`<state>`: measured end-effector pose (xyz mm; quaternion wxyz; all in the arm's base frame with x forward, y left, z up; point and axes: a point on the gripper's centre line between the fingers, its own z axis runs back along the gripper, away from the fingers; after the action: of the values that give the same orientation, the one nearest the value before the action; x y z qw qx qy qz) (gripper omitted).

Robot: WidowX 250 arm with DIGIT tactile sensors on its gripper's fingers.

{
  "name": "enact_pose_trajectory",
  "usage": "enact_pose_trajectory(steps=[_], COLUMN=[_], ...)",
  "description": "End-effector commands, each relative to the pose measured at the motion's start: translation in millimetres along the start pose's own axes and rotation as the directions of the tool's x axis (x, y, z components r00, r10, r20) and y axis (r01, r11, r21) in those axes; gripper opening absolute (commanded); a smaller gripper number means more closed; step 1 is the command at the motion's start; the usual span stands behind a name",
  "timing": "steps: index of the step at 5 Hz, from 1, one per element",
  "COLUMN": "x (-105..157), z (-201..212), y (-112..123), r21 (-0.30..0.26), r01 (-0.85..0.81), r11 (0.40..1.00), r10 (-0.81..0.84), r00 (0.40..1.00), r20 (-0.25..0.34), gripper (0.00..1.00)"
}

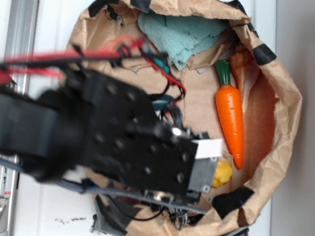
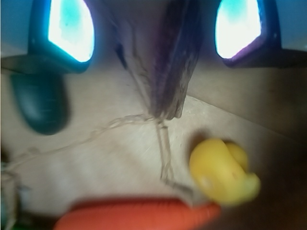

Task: Grab the wood chip.

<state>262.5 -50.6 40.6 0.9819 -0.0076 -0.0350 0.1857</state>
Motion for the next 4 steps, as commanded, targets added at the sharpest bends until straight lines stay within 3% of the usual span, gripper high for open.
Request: enact_pose_trajectory(steps=[1,3,4], x=[-10.5,7.3,25.8], z=[-25.2,-11.8,2.3], y=[-8.3,18.0,29.2], r21=[-0.030,-0.093,-0.081], r01=[0.058,0.120,0.261], r11=[0.998,0.988,0.962], r10=[-0.057,-0.119,-0.261], r00=[0.998,0.993,0.965], r20=[0.026,0.017,0.003], gripper=[0.00,0.00,0.00])
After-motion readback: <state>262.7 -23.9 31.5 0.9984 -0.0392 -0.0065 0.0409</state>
